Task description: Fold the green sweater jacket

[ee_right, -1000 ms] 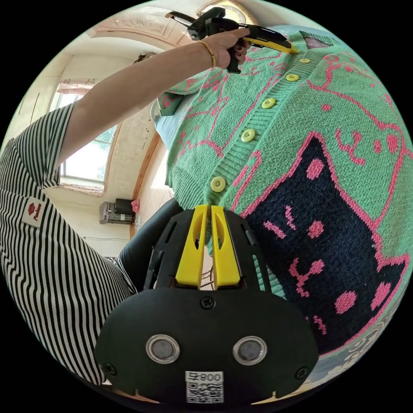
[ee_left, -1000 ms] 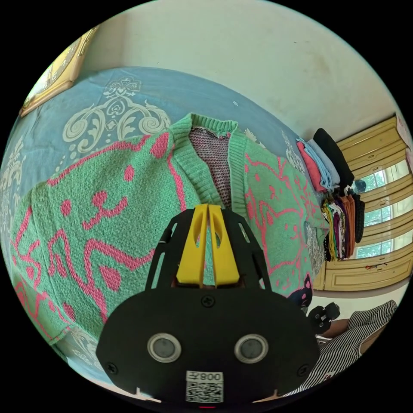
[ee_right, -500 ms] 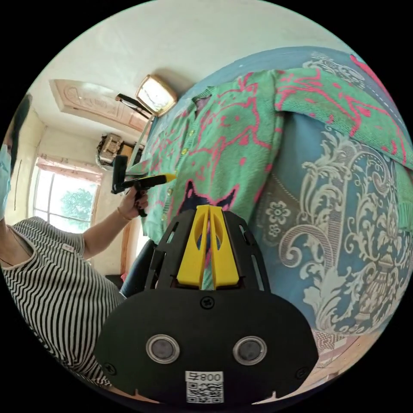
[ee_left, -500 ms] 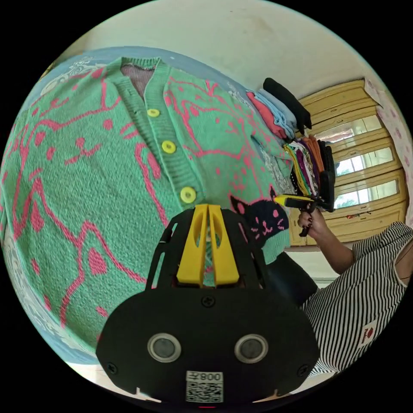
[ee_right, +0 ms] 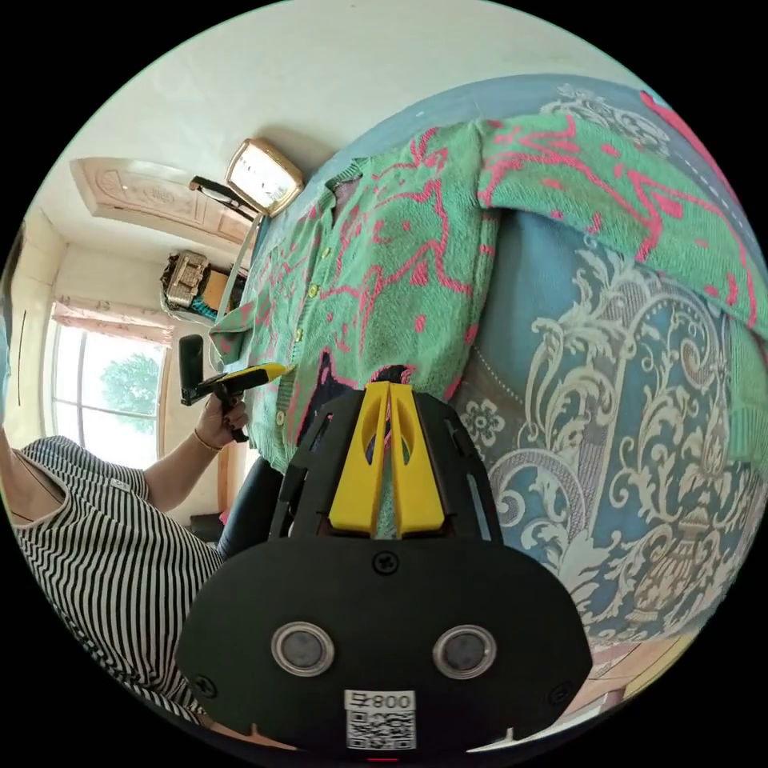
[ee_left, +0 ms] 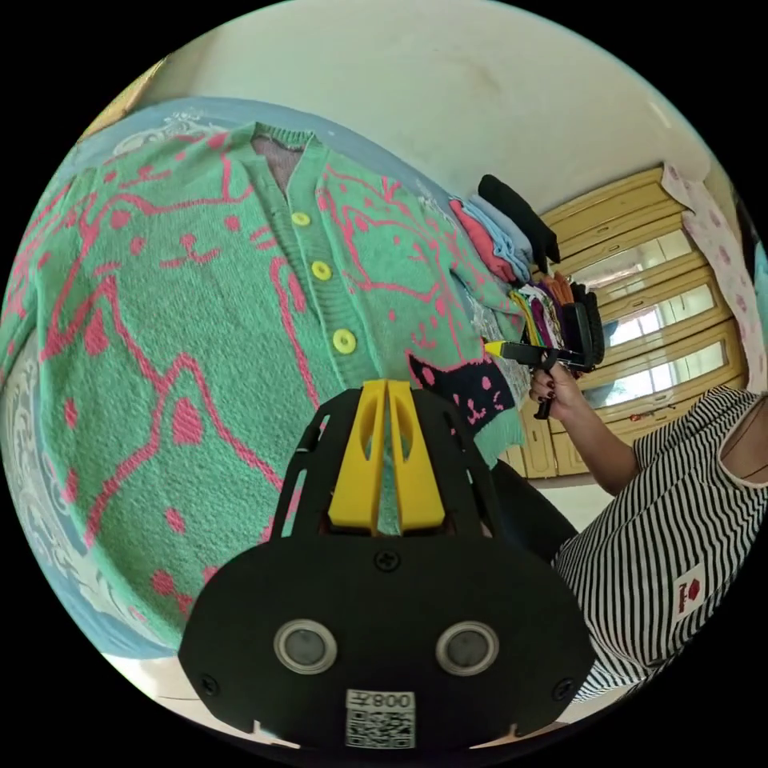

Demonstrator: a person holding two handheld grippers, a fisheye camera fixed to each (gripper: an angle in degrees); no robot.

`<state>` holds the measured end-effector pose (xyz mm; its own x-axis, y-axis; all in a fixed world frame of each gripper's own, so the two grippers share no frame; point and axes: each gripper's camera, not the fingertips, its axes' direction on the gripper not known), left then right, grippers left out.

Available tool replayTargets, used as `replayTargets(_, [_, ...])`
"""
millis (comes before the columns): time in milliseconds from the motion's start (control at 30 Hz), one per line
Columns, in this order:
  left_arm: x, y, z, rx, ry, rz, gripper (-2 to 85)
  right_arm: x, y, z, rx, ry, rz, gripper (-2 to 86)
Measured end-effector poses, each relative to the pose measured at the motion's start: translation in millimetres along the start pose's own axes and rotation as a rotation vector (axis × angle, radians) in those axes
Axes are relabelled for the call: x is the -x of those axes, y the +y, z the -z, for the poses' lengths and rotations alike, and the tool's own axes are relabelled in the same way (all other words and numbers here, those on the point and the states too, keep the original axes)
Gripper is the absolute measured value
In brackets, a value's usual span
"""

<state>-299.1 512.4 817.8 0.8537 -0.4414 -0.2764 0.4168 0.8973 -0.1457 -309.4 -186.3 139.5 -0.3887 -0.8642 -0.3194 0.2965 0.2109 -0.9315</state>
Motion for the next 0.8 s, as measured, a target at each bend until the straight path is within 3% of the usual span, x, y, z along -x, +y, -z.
replayTargets(233, [46.5, -65.4, 68.3, -0.178, -0.261, 0.038, 0.4, 22.4, -150.2, -2.0, -0.009, 0.163, 0.259, 0.1])
replayTargets(333, [61.0, -85.7, 78.1, -0.198, -0.284, 0.086, 0.6, 22.3, -194.0, -6.0, 0.142, -0.004, 0.299, 0.2])
replayTargets(433, [34.0, -81.0, 65.2, -0.189, -0.106, 0.004, 1.3, 12.2, -168.1, -4.5, 0.161, 0.108, 0.276, 0.5])
replayTargets(567, [-39.9, -37.1, 6.0, 0.023, 0.113, -0.122, 4.3, -7.1, -94.6, 19.2, 0.102, 0.077, 0.210, 2.7])
replayTargets(800, [-129.7, 46.4, -23.0, 0.154, 0.093, -0.191, 7.2, -26.3, -14.2, 62.7, -0.025, -0.024, 0.060, 8.3])
